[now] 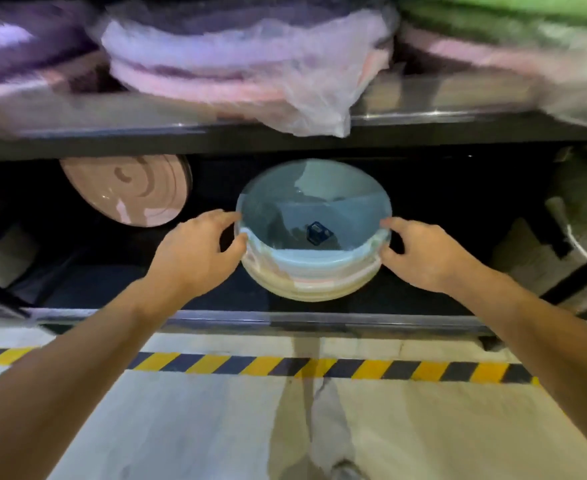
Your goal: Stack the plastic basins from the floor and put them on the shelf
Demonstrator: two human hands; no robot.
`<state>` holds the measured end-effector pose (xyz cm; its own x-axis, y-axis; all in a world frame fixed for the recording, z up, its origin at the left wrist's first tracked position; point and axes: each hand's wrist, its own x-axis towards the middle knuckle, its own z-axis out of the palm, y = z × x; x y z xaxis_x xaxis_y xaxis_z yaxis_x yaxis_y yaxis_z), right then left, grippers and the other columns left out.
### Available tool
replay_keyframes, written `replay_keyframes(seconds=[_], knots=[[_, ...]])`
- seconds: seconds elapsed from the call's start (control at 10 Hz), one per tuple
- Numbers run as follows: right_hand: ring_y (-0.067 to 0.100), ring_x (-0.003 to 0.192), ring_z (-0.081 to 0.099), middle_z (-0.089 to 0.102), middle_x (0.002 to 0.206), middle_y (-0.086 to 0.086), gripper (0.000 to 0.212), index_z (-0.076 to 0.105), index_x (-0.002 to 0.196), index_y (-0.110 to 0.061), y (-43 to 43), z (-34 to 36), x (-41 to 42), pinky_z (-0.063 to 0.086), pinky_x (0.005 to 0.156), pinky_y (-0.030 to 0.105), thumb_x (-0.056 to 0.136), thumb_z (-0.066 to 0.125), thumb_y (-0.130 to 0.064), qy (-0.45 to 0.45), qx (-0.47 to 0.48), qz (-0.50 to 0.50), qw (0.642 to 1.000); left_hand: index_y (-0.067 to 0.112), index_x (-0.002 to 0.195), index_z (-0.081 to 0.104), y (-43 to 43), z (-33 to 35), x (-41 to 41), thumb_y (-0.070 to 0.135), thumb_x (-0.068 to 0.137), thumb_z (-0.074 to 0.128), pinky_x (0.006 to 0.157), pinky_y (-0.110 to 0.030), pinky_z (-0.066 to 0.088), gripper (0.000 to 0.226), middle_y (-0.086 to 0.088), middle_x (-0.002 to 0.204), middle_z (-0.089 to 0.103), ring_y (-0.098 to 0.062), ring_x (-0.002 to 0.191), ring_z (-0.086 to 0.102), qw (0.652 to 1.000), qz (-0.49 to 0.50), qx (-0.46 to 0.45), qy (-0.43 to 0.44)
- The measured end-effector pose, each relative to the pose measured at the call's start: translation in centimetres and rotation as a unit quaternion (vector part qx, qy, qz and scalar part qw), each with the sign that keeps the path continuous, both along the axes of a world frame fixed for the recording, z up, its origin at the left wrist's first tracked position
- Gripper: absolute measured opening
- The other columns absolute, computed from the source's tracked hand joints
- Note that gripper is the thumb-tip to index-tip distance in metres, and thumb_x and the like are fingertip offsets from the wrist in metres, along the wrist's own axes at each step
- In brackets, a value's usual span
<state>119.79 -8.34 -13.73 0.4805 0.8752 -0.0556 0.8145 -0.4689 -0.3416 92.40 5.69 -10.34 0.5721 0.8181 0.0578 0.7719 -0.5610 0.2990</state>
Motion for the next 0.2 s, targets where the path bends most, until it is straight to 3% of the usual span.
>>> replay_keyframes(seconds=[0.1,0.2], knots=[[0.028,0.103,0.064,0.064,0.126,0.005,0.05,0.05,0.14,-0.029,-5.2,9.0,-4.7,0.056,0.086,0.043,0.091,0.053,-0.038,-0.026,-0.051,0.037,0.998,0.02,0.14,0.058,-6.3,9.2,-3.5,0.04,0.093,0.055,0.098,-0.043,0.048,0.051,-0.012,0.132,0.064,-0.03,0.124,0.058,0.998,-0.04,0.001,0.046],[0.028,0.11,0.062,0.063,0.128,0.001,0.044,0.052,0.138,-0.031,-11.4,21.0,-9.7,0.053,0.084,0.041,0.094,0.048,-0.037,-0.041,-0.067,0.042,0.996,0.02,0.132,0.064,-12.2,20.3,-7.8,0.041,0.09,0.055,0.1,-0.04,0.051,0.048,-0.001,0.133,0.066,-0.025,0.122,0.06,0.999,-0.022,-0.017,0.046]])
